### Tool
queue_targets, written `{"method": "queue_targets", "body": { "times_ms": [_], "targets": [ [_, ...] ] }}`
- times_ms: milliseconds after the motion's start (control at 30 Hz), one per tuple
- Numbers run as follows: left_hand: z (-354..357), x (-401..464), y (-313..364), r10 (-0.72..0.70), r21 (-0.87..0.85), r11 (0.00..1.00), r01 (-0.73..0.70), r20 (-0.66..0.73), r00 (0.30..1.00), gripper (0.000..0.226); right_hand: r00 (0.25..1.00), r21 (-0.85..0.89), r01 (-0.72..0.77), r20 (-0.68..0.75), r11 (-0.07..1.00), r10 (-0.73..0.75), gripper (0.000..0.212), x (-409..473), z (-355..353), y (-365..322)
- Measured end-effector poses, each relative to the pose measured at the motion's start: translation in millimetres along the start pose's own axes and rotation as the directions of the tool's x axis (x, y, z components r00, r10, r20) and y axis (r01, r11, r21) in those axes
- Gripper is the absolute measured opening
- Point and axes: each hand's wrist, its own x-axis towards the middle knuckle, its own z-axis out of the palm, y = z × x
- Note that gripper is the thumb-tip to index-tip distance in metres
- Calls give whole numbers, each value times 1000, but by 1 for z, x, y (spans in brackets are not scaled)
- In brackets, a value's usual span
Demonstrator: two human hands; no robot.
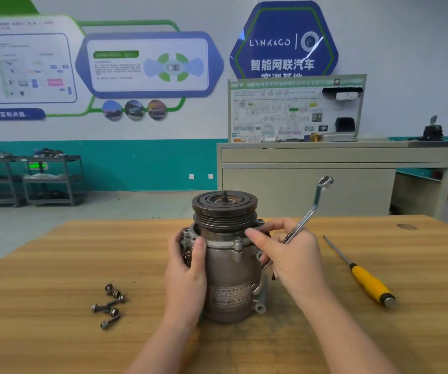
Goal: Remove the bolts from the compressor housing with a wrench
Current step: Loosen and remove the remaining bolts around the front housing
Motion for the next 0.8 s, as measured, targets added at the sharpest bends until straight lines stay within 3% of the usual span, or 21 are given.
{"method": "queue_targets", "body": {
  "times_ms": [167, 233, 333, 533, 733, 800],
  "targets": [
    [0, 0, 1, 2, 24, 1000, -2, -3, 1000, 38, 1000, -7, -3, 22, 1000, 4, 14, -3, 1, 1],
    [0, 0, 1, -7, 15, 1000, 6, 8, 1000, 38, 1000, 21, -14, 25, 1000, 13, 2, -3, 1, 0],
    [-1, 1, 0, -6, 9, 1000, 6, 6, 1000, 41, 1000, 39, -4, -12, 999, 5, 11, -2, 3, 0],
    [-1, 1, 0, -26, -1, 1000, 26, 44, 999, 45, 1000, 70, -14, 4, 997, 14, 3, -4, 2, 2],
    [0, 0, 1, -13, 24, 1000, 12, 7, 1000, 43, 1000, 78, -22, 22, 997, 21, 14, -3, 1, 3],
    [-1, 1, -1, -13, 23, 1000, 13, 6, 1000, 49, 1000, 76, -10, 19, 997, 9, 8, -5, 2, 3]
  ]
}}
